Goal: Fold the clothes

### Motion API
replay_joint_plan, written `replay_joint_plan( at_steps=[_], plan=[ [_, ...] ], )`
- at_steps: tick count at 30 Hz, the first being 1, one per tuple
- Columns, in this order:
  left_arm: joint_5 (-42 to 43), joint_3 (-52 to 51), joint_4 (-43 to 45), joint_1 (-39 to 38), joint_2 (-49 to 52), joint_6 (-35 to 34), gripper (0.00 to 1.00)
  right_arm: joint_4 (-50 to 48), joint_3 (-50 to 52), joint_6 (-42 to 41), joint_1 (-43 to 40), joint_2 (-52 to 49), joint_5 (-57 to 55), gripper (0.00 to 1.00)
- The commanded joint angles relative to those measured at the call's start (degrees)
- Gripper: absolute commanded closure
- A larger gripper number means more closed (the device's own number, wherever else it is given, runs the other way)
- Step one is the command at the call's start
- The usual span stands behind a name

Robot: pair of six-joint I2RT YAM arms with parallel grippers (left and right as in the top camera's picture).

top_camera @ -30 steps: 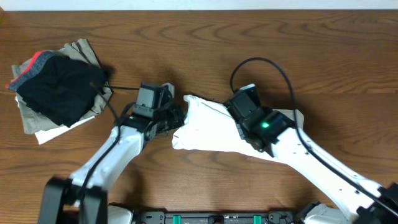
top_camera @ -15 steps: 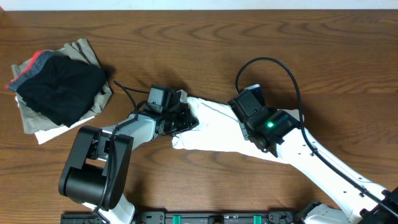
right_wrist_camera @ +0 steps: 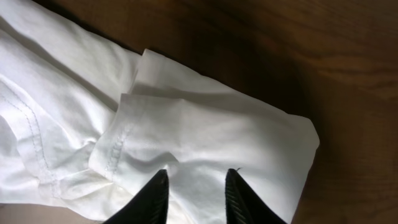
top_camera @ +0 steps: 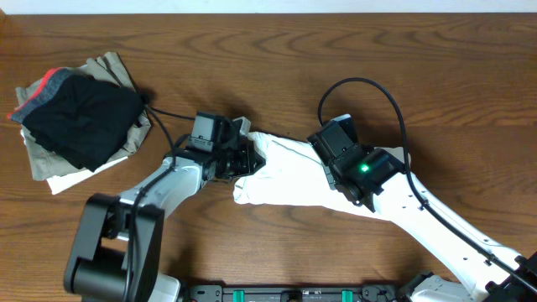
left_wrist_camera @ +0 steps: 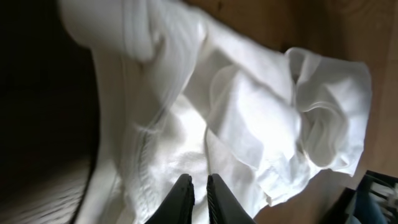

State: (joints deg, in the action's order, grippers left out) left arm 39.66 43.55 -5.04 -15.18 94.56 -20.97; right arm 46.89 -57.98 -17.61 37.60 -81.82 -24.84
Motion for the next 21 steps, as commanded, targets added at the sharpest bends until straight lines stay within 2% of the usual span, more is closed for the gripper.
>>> replay_joint_plan(
  at_steps=[1,13,21],
  plan=[
    [-3.6,1.3,-1.3,1.4,-1.6,3.8,0.88,0.1,0.0,-0.8,-0.6,0.1,-0.2,0.70],
    [-7.3,1.3,-2.4,2.3,4.7,3.8,0.88,0.1,0.0,-0.8,-0.6,0.1,1.3,0.68],
    [1.6,1.3,-0.6,2.3,7.7,3.8,0.88,0.1,0.0,-0.8,-0.6,0.1,1.3,0.68]
  ],
)
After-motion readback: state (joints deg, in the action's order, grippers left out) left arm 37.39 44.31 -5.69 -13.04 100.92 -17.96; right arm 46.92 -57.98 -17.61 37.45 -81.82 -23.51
